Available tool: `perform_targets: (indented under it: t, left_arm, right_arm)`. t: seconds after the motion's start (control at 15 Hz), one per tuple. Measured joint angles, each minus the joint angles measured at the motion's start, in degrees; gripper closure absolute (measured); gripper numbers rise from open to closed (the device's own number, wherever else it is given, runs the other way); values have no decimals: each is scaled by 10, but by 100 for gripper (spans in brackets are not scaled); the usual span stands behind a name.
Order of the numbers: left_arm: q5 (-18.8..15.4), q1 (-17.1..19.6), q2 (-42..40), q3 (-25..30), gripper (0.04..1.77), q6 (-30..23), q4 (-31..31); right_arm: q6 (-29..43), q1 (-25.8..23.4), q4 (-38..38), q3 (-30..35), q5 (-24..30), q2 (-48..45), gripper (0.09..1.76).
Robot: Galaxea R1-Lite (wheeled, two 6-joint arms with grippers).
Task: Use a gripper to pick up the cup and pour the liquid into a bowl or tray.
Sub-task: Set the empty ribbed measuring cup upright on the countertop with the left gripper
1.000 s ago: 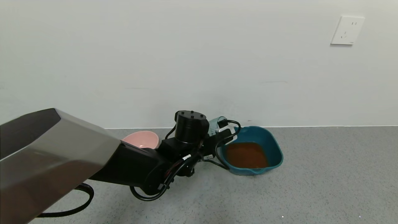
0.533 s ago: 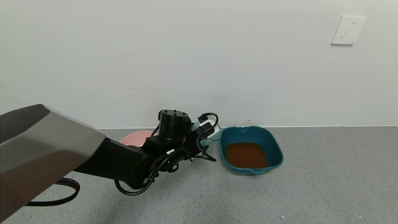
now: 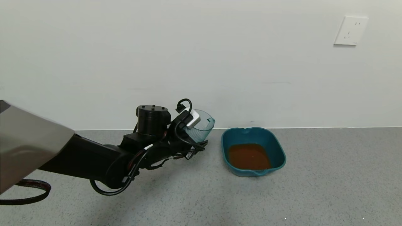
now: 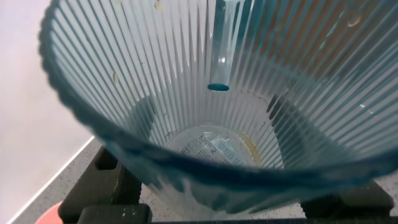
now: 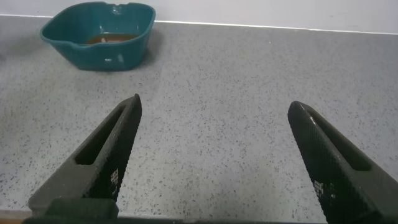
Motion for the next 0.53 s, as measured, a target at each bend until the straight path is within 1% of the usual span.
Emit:
perform_targets:
  t: [0.13, 0.27, 0.47, 0.53]
  left_arm:
    - [-7, 4, 0, 14, 48, -52, -44]
    - [-7, 4, 8, 23, 48, -101, -91]
    - [8, 5, 35, 37, 48, -150, -169]
    - [20, 5, 47, 40, 48, -162, -198]
  right_arm:
    - [0, 0, 0, 0, 0, 0, 14]
    - [0, 0, 0, 0, 0, 0, 14]
    - [0, 0, 0, 0, 0, 0, 14]
    - [0, 0, 0, 0, 0, 0, 14]
